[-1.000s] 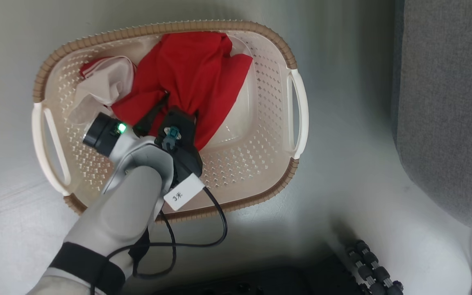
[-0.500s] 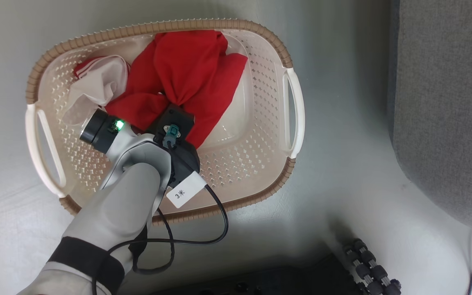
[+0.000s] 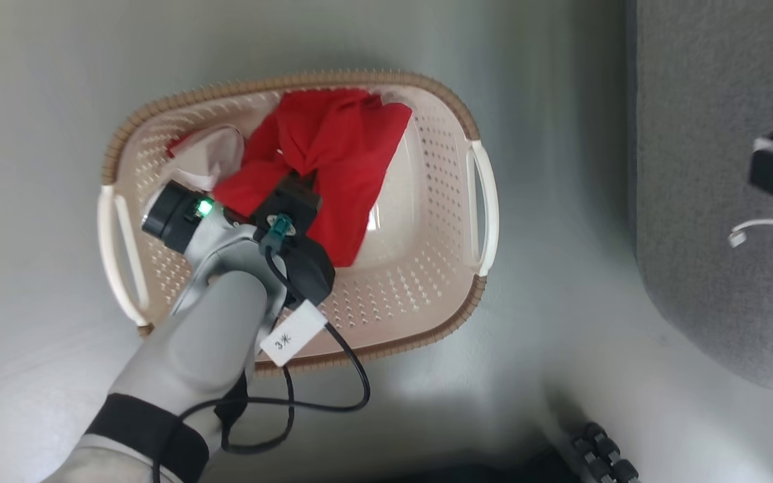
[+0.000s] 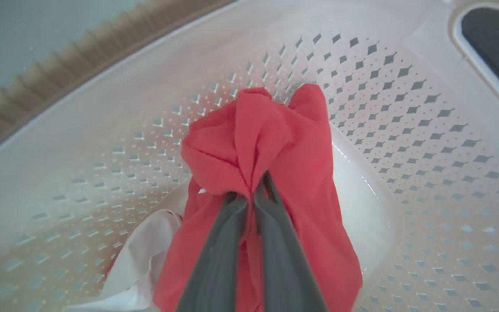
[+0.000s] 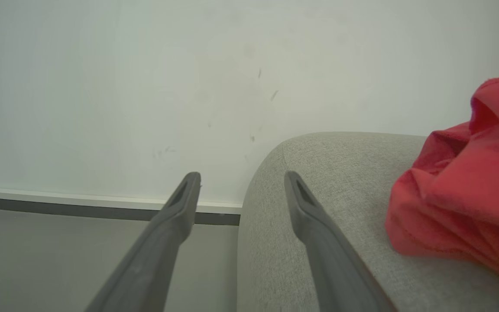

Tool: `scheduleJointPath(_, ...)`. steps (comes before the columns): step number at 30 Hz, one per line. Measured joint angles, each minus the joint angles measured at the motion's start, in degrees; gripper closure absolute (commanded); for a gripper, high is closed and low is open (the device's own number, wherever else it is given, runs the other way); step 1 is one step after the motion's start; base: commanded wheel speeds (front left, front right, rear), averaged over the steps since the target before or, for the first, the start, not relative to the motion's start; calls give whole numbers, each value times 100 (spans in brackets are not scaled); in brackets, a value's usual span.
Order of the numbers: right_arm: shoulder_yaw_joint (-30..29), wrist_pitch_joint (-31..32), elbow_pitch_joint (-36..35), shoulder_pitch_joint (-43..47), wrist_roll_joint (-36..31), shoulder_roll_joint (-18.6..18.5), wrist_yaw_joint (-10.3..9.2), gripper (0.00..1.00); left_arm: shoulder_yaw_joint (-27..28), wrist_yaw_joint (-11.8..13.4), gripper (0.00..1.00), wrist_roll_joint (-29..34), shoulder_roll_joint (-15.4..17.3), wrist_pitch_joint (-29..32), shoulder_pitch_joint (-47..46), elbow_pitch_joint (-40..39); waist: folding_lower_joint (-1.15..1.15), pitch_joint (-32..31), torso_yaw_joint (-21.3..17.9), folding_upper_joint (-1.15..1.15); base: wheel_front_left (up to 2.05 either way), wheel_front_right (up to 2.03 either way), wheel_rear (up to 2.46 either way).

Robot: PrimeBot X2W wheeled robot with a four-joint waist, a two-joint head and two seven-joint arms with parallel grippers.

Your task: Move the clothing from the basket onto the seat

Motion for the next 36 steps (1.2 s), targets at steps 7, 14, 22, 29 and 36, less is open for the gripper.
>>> scheduleJointPath(7,90,-29,453,238,8,96,99,0,-196,-198,100,-91,-4,-69,110,-364,0,-478,108,0,0,0,0)
scheduleJointPath(14,45,-30,870,378,60,176,133,0,-254,-324,100,-187,-9,-99,65,-778,0,-985,245,0,0,0,0)
scheduleJointPath(22,3,-30,1174,571,62,249,183,0,-270,-558,100,-193,-12,-100,-42,-1184,-1,-1576,426,0,0,0,0)
scheduleJointPath(29,52,-30,1357,635,62,361,210,0,-179,-653,100,-354,-25,-100,-92,-1477,-1,-2025,561,-1,0,0,0)
scheduleJointPath(36,191,-30,1667,754,60,446,334,0,58,-753,100,-505,36,-100,-173,-1680,-1,-2557,679,-1,0,0,0)
